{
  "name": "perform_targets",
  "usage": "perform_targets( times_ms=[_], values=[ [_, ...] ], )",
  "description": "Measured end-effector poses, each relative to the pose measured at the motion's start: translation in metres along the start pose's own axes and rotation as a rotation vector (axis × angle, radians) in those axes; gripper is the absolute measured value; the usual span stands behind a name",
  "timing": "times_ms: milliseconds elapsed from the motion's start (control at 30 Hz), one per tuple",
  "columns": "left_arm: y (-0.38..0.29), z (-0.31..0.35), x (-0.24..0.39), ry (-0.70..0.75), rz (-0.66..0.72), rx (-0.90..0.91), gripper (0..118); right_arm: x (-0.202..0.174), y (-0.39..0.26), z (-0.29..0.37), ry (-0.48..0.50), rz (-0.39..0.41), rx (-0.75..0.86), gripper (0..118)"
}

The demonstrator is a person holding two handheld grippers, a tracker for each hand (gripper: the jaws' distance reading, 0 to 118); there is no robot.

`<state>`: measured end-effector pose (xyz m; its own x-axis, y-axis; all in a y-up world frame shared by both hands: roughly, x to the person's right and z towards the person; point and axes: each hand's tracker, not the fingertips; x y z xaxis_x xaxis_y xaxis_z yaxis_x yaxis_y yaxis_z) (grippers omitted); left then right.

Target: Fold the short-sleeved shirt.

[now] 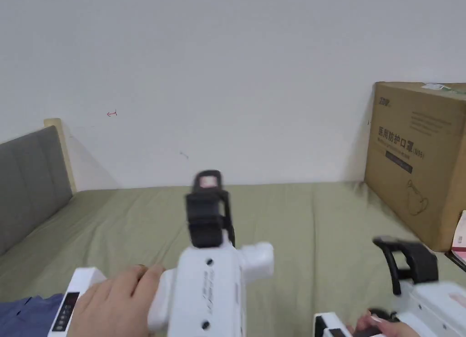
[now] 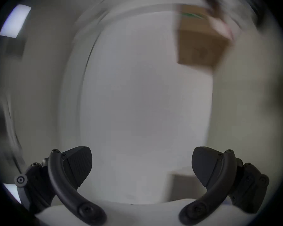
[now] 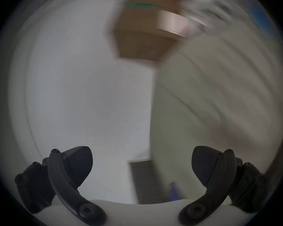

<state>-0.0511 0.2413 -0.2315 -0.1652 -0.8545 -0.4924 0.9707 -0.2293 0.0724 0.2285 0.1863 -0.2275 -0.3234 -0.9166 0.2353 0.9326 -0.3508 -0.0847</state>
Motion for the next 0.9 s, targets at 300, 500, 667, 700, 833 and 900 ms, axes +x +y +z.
perform_targets(
  times_ms=[300, 500, 667, 700, 833, 900],
  values=[
    [-0.054, -0.035, -0.08, -0.244, 1.163, -0.313, 118, -0.075, -0.014, 0.019, 0.171, 0.698, 0.203, 118],
    [-0.115, -0.042, -0.054, -0.298, 1.772, -0.479, 118, -0.131, -0.108, 0.036, 0.218, 1.757, 0.482, 118],
    [-0.102, -0.029, -0.046, -0.202, 1.705, -0.42, 118, -0.103, -0.136, 0.011, 0.109, 2.01, 0.427, 118],
    [-0.1, -0.03, -0.043, -0.215, 1.682, -0.418, 118, -0.097, -0.133, 0.006, 0.093, 2.006, 0.406, 118],
    [-0.092, -0.029, -0.037, -0.261, 1.664, -0.418, 118, -0.086, -0.128, -0.009, 0.011, 1.907, 0.32, 118],
    [-0.091, -0.025, -0.035, -0.261, 1.674, -0.433, 118, -0.086, -0.123, -0.012, 0.002, 1.873, 0.299, 118]
  ],
)
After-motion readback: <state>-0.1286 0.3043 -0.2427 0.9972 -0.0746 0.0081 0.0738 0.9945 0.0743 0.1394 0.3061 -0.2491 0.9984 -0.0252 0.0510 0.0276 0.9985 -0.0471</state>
